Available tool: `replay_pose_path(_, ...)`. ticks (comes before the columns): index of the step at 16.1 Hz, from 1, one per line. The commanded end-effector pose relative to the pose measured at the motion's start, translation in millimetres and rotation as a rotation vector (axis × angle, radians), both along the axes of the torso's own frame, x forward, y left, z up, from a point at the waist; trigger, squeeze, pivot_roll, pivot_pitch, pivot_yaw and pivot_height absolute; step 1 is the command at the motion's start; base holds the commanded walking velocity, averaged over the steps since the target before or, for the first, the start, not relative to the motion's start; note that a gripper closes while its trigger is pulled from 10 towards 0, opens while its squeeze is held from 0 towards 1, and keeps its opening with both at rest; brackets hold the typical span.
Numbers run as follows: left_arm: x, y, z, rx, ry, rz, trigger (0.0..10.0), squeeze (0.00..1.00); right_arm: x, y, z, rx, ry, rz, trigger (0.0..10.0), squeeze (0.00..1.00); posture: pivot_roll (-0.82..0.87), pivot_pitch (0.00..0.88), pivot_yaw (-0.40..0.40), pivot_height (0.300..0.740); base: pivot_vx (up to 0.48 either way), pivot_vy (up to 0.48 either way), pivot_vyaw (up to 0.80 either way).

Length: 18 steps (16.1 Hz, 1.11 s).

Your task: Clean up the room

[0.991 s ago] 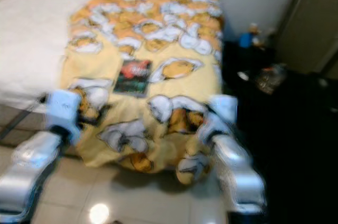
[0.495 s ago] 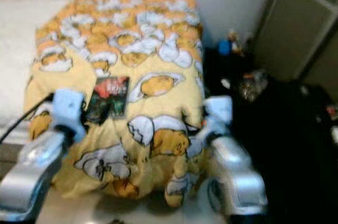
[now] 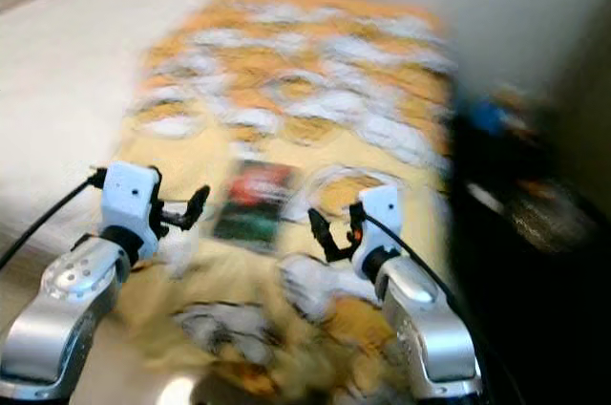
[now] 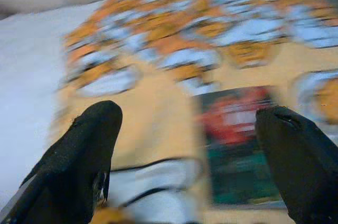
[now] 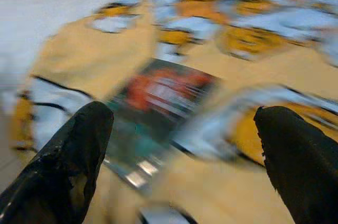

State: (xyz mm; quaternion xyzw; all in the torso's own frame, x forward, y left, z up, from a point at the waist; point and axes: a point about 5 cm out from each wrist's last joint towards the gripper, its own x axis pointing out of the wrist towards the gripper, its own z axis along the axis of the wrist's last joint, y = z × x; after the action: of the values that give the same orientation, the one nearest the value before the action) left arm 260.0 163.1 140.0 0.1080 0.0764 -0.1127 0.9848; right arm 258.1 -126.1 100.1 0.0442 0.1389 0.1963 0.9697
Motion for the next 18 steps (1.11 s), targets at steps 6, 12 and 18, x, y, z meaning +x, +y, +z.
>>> replay_pose_path(6, -3.0, 3.0, -3.5, 0.02, 0.021, -0.011, 10.0, 0.92, -1.7, -0.6, -1.9, 0.042, 0.041, -0.007, 10.0, 0.0, -0.06, 0.0, -0.01, 0.74, 0.191, 0.0, 0.13)
replay_pose_path(12, -9.0, 1.6, -6.5, -0.005, 0.067, -0.076, 10.0, 0.92, 1.2, -13.2, -19.7, -0.006, 0.167, -0.081, 10.0, 1.0, -0.08, 0.0, 0.002, 0.74, 0.0, 0.0, 0.0)
replay_pose_path(18, -27.3, 4.5, -1.0, -0.023, 0.184, -0.365, 10.0, 0.91, 32.3, -8.4, -50.8, 0.117, 0.466, -0.073, 10.0, 1.0, -0.06, 0.0, -0.015, 0.74, 0.0, 0.0, 0.0)
